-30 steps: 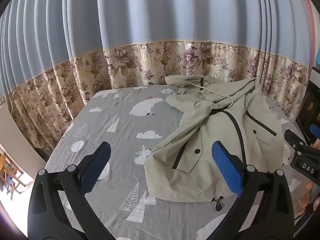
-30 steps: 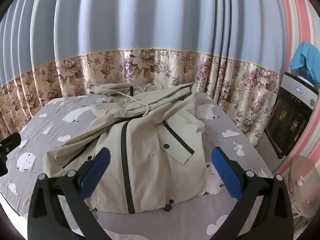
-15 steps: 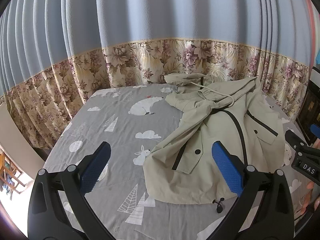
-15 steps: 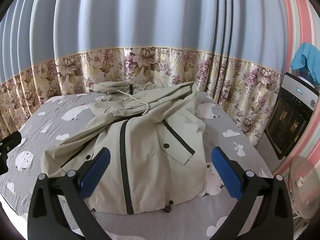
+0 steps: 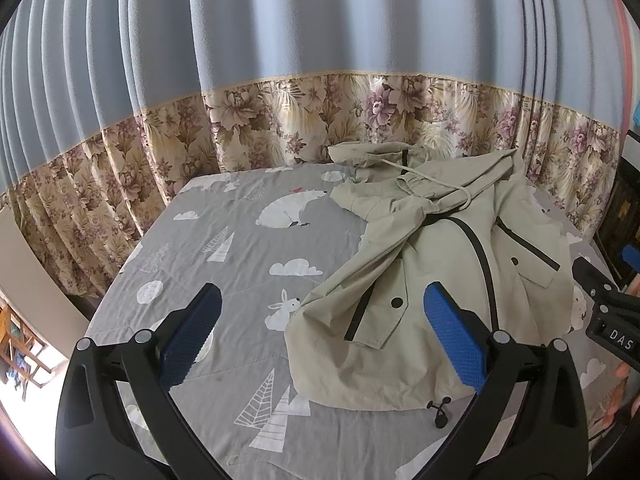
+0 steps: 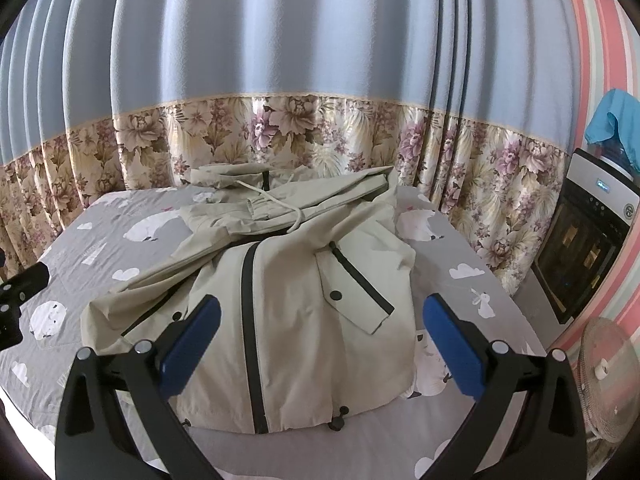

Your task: Fold large clothes

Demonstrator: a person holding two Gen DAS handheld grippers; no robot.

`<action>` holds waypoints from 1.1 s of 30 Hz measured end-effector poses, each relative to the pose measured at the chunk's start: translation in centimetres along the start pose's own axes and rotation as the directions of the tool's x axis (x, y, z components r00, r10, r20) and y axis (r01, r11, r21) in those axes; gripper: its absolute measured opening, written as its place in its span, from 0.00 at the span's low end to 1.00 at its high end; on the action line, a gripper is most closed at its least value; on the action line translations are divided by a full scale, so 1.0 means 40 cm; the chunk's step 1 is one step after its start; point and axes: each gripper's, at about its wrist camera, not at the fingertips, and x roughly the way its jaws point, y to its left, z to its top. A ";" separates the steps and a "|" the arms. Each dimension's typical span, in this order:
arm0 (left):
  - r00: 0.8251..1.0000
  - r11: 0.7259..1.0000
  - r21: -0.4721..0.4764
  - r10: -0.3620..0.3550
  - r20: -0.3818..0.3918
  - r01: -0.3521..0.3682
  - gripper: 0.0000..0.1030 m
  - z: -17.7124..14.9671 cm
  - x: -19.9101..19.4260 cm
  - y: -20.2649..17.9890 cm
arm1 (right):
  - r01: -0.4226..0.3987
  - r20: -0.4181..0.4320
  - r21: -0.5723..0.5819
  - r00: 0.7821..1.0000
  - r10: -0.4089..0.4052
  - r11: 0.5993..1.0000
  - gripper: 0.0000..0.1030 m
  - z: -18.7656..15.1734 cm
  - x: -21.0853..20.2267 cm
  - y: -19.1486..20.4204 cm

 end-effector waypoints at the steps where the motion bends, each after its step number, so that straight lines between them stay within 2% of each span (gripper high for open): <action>1: 1.000 1.000 0.001 0.001 0.000 -0.001 0.97 0.000 0.002 0.000 | -0.001 -0.001 0.000 1.000 0.001 1.000 0.98 0.000 0.001 0.001; 33: 1.000 1.000 0.000 0.007 -0.005 -0.007 0.97 -0.009 0.029 -0.003 | -0.010 -0.007 0.007 1.000 0.010 1.000 0.98 0.000 0.020 -0.003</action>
